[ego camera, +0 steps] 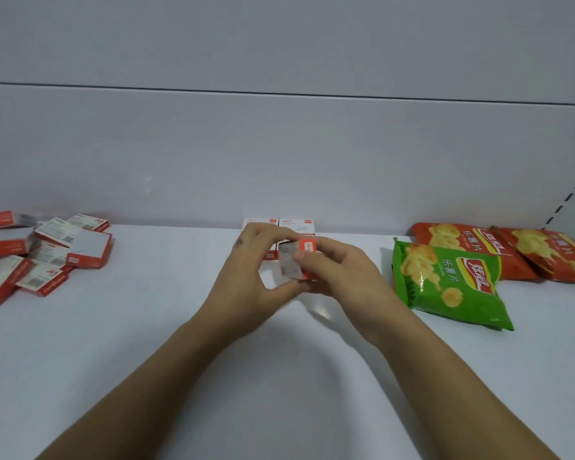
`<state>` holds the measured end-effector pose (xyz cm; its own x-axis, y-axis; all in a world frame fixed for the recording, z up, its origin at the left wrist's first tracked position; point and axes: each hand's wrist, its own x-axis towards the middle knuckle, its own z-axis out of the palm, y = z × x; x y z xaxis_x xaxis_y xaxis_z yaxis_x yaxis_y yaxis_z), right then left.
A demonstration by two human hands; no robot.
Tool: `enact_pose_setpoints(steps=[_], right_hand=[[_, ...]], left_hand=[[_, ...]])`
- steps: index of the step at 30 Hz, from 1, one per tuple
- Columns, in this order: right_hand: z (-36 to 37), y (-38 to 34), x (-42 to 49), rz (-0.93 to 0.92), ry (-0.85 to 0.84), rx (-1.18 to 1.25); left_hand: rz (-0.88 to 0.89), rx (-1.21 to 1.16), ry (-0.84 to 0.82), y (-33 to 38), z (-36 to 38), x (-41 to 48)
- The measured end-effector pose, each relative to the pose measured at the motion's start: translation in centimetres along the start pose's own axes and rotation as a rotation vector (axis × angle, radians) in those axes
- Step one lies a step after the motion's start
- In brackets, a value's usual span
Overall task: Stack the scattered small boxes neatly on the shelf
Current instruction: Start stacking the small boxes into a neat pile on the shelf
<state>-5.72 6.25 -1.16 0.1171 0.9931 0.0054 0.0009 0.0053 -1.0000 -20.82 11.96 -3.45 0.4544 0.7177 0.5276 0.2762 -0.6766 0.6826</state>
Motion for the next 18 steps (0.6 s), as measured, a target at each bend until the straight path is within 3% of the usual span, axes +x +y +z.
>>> enact_pose_setpoints(steps=[4, 9, 18], right_hand=[[-0.13, -0.04, 0.39, 0.074, 0.015, 0.160], [-0.26, 0.17, 0.78, 0.026, 0.125, 0.159], [-0.22, 0.43, 0.62, -0.002, 0.122, 0.039]], left_hand=[[-0.150, -0.148, 0.029, 0.29, 0.04, -0.08], [-0.212, -0.378, 0.042, 0.82, -0.18, 0.11], [-0.333, -0.636, 0.078, 0.04, -0.64, 0.28]])
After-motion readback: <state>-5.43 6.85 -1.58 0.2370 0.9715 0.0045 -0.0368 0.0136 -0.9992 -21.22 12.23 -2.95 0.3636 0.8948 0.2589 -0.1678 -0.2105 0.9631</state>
